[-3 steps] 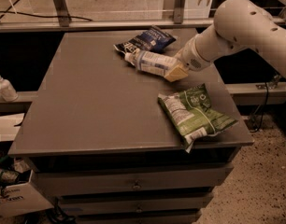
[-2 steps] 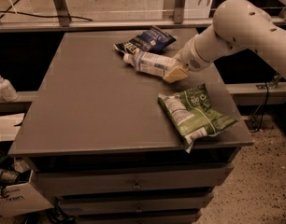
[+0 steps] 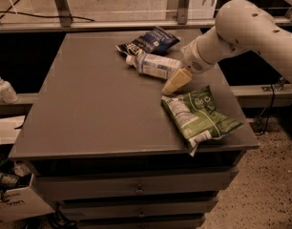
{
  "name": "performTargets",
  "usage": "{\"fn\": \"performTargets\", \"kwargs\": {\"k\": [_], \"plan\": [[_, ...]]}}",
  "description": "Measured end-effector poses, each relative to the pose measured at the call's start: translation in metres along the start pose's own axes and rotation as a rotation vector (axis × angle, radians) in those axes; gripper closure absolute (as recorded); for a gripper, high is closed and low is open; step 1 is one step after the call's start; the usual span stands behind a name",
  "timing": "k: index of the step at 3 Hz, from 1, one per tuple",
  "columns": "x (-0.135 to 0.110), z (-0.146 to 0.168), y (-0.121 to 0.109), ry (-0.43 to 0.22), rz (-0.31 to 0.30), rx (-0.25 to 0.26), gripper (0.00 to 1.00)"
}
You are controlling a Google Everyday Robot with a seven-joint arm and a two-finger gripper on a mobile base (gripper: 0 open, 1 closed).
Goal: Move blue plastic bottle near blue chip bag
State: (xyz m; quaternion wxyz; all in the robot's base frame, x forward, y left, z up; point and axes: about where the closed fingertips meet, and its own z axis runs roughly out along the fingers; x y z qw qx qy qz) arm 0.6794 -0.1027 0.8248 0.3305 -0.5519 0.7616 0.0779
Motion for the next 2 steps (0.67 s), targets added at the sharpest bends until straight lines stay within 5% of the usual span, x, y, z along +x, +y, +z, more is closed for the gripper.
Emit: {"fn": "performTargets", "kwargs": {"k": [2], "plan": [[-0.023,-0.031,-0.011,-0.100,0.049,0.015,0.00]]}}
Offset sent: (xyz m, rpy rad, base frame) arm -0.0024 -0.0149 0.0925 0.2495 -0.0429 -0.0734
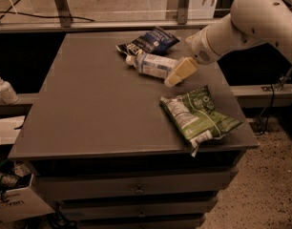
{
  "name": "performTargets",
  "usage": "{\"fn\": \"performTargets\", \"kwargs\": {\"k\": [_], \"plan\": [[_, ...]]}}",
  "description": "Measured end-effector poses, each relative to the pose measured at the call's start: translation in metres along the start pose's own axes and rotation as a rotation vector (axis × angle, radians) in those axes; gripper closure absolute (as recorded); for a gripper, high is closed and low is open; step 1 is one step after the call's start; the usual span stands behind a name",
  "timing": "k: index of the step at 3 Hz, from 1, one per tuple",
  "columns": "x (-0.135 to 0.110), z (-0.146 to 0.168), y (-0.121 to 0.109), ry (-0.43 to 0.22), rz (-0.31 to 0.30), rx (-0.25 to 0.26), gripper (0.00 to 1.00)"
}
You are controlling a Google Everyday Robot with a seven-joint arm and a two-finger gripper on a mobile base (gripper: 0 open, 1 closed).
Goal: Move blue plastic bottle near blue chip bag
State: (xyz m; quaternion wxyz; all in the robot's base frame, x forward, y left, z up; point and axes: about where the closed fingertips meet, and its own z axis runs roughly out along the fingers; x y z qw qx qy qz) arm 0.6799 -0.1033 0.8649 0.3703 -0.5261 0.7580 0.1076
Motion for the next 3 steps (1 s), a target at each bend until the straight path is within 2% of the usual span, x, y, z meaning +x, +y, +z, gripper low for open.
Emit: {"fn": "performTargets", "kwargs": {"k": [1,2,3], "plan": [[-0.014,-0.035,-0.007,-0.068,0.049,0.006,0.00],[0.015,-0.095,-0.010,-0.123,0.109,-0.003,0.00],[0.016,-0.096,-0.010,-0.123,0.111,-0.004,0.00]]}}
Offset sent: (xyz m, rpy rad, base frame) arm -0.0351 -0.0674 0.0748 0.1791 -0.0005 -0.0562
